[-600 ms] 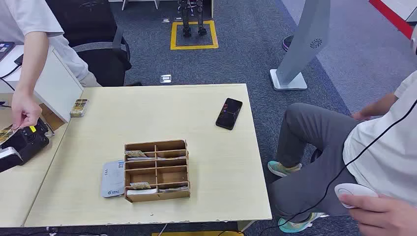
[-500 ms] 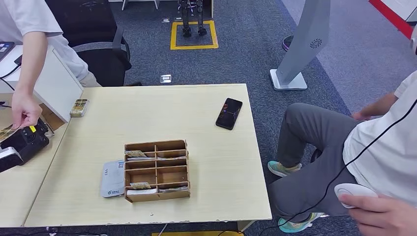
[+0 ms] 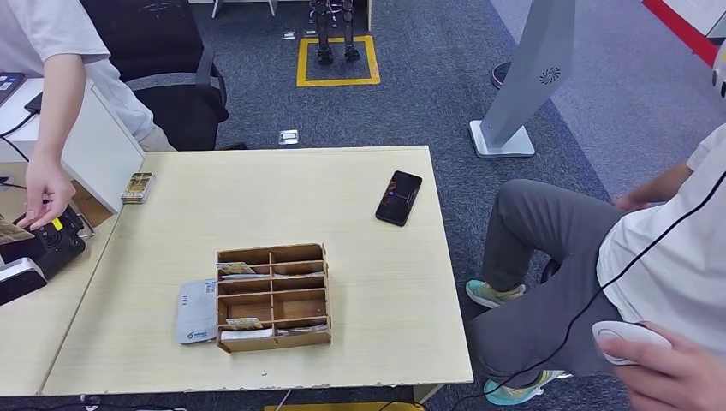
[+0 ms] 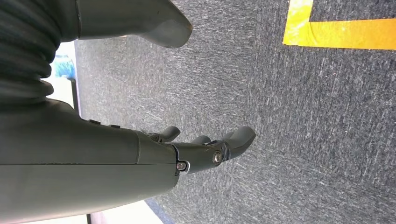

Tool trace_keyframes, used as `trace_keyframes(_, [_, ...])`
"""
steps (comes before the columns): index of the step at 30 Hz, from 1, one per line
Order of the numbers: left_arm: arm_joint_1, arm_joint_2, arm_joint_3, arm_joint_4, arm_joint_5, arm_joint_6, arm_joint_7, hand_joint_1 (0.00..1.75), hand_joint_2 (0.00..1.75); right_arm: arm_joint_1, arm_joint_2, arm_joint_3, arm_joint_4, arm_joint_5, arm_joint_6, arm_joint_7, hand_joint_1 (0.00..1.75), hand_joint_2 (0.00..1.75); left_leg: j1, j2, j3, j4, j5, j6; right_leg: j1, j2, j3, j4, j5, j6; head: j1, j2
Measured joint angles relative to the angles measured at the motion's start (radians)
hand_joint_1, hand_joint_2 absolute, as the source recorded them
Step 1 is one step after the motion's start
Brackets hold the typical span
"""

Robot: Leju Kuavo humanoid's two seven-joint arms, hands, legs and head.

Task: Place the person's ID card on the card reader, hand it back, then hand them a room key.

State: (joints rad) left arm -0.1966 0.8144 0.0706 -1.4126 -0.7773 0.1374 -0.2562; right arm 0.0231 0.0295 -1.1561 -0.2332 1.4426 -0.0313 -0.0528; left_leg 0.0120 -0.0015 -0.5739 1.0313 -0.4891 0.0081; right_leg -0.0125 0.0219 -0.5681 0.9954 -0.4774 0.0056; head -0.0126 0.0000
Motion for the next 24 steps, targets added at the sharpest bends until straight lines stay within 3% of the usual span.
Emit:
trace_keyframes(8, [0.008, -0.024, 0.005, 0.0, 0.081, 0.011, -0.036, 1.75, 1.75, -0.001, 0.001, -0.013, 0.0, 0.009, 0.0, 0.001, 0.0, 1.75, 0.0, 0.0, 0.0, 0.0, 0.0, 0.0, 0.0, 0.0, 0.0, 0.0, 0.0, 0.0, 0.0, 0.0])
trace_keyframes(15, [-0.011, -0.091, 0.011, 0.002, 0.217, -0.089, -0.002, 1.75, 1.75, -0.004, 0.005, -0.022, 0.0, 0.013, -0.001, 0.007, 0.0, 1.75, 0.0, -0.001, 0.0, 0.0, 0.0, 0.0, 0.0, -0.001, 0.0, 0.0, 0.0, 0.0, 0.0, 0.0])
trace_keyframes(19, [-0.032, -0.146, 0.02, 0.01, 0.401, -0.23, 0.051, 1.75, 1.75, -0.006, 0.01, -0.033, 0.0, 0.013, -0.001, 0.009, 0.0, 1.75, -0.001, -0.002, 0.0, 0.0, 0.0, 0.0, 0.0, -0.001, 0.0, 0.0, 0.0, 0.0, 0.0, 0.0])
trace_keyframes(24, [-0.033, -0.191, 0.036, 0.028, 0.648, -0.384, 0.182, 1.75, 1.75, -0.005, 0.014, -0.053, 0.0, 0.017, -0.006, 0.009, 0.0, 1.75, 0.0, -0.002, 0.0, 0.0, 0.0, 0.0, 0.0, -0.001, 0.0, 0.0, 0.0, 0.0, 0.0, 0.0])
